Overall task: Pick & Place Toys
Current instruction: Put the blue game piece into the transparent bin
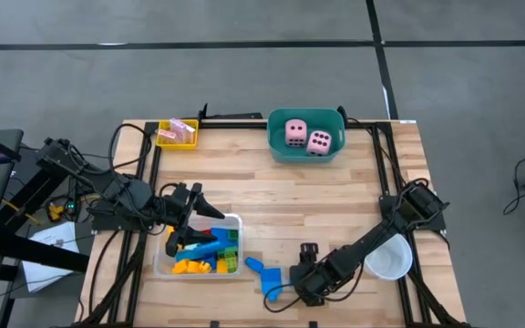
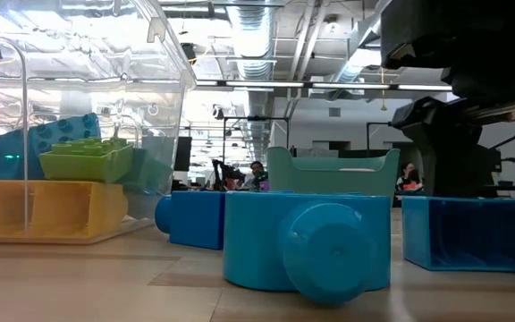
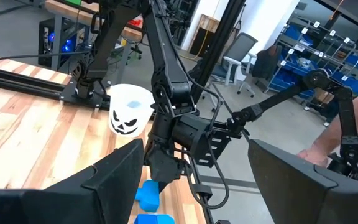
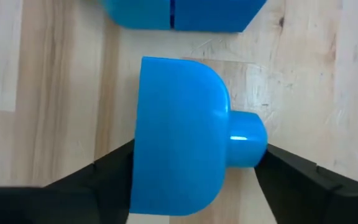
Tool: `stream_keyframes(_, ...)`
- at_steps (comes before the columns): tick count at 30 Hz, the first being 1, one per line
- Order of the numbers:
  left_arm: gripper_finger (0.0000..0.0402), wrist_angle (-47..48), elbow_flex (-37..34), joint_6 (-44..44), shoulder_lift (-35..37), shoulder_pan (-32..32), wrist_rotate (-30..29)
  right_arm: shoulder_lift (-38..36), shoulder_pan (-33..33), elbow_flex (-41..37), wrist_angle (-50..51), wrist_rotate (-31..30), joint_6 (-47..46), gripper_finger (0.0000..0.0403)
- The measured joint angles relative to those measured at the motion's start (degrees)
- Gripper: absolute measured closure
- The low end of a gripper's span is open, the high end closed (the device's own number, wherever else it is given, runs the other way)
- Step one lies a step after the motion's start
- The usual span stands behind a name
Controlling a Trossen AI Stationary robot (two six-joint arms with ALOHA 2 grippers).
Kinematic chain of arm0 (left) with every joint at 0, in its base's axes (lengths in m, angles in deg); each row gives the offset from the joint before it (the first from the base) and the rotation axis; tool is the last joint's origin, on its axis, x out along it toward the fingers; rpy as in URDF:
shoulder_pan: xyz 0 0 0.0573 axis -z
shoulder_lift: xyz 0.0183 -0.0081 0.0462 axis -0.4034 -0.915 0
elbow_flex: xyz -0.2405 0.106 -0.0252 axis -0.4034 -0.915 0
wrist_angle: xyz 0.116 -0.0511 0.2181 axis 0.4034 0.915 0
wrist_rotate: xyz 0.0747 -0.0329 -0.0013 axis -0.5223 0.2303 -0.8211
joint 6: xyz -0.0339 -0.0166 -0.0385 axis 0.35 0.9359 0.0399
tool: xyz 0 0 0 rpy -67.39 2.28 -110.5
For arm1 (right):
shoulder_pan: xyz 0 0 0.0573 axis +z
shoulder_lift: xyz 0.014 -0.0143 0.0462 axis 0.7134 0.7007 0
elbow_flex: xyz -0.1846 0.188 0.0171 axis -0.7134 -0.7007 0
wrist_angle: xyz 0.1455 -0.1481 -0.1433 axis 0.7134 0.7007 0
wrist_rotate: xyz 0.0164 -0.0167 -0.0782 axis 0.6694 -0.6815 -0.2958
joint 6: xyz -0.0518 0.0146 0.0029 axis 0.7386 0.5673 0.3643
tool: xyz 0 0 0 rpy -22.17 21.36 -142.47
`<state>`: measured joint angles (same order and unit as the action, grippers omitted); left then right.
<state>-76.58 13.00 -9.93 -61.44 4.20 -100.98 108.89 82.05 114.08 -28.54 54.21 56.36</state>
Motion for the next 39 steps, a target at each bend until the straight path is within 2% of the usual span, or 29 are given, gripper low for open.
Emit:
stream_keyframes(5,0.0115,0.00,0.00,0.00,0.00,0.00,0.00,-0.26,0.00,0.02,1.13,-0.05,0.02,0.0142)
stream_keyframes(11,0.0115,-0.02,0.00,0.02,0.00,0.00,0.00,-1.60,-0.22,-0.15,4.64,-0.22,0.21,0.0150)
stream_keyframes(16,0.0115,0.00,0.00,0.02,0.00,0.00,0.00,-5.76,-0.37,-0.15,5.83,-2.03,1.09,0.0163)
stream_keyframes(21,0.0115,0.02,0.00,0.02,0.00,0.00,-1.14,-10.89,-1.57,-0.12,5.45,-2.60,2.57,0.0193)
stream_keyframes(28,0.0115,-0.02,0.00,0.14,0.00,0.02,-1.20,-12.25,-3.34,-0.11,4.93,-1.55,5.16,0.0222)
stream_keyframes(33,0.0115,-0.02,0.00,0.17,0.00,0.26,-1.27,-12.00,-3.26,-0.11,-0.05,-1.06,8.63,0.0195)
stream_keyframes(39,0.0115,-0.02,0.00,0.20,0.00,0.26,-1.27,-12.00,-4.72,-0.11,-0.51,-0.81,8.55,0.0109)
